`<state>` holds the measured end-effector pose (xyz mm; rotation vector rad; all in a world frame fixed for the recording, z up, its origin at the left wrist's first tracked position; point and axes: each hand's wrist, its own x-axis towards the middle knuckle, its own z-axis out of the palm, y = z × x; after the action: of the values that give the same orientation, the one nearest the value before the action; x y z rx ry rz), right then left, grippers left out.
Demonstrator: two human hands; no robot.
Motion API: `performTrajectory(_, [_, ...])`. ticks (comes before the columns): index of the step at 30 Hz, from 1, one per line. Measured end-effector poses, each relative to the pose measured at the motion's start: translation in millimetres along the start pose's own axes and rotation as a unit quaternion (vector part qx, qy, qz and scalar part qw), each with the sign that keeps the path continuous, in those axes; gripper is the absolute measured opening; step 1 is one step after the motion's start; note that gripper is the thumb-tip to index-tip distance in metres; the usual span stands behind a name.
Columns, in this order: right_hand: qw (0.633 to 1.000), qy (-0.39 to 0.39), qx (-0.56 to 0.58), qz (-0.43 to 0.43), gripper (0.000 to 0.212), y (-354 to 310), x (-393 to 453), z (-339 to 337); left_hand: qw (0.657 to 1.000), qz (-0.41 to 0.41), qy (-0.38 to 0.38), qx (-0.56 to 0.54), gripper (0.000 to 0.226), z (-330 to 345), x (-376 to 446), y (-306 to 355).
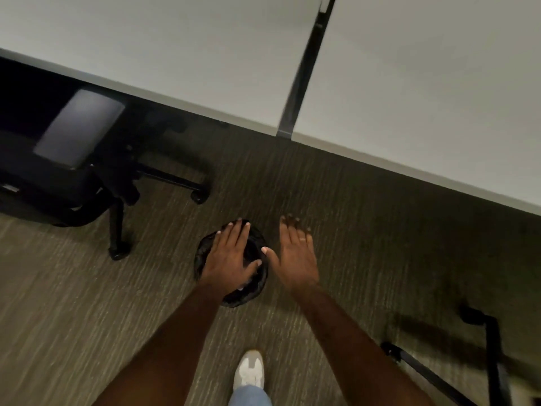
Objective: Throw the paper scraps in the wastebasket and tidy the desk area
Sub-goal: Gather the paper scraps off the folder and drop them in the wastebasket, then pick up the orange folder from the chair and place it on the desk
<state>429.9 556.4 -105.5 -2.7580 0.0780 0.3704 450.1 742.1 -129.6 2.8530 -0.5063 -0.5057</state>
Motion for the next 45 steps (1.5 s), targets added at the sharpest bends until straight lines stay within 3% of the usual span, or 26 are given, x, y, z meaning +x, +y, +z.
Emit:
performTrajectory(8, [0.991, 0.067, -0.078, 0.090, 0.085, 124, -59, -116, 0.994, 0.091, -0.007, -0.066, 0.092, -54, 25, 157])
performTrajectory(14, [0.965, 0.138, -0.063, 0.216, 0.083, 243, -139, -193, 0.970, 0.228, -0.016, -0.077, 0.088, -69, 19, 342])
performTrajectory(22, [0.904, 0.227, 0.024, 0.361, 0.081, 383, -283, -228, 0.947, 0.315, -0.055, -0.038, 0.087, -35, -24, 544])
performTrajectory(28, [0.823, 0.247, 0.089, 0.504, 0.079, 485, -425, -219, 0.939, 0.332, -0.092, -0.013, 0.084, 18, -68, 661])
performTrajectory(34, [0.707, 0.263, 0.155, 0.638, 0.077, 546, -556, -186, 0.928, 0.301, -0.210, -0.059, 0.070, 76, -117, 767])
performTrajectory(41, [0.560, 0.223, 0.284, 0.746, 0.080, 561, -617, -140, 0.935, 0.240, -0.260, 0.029, 0.054, 121, -144, 801])
performTrajectory(45, [0.525, 0.195, 0.319, 0.764, 0.080, 560, -610, -127, 0.940, 0.197, -0.277, 0.015, 0.040, 137, -146, 804])
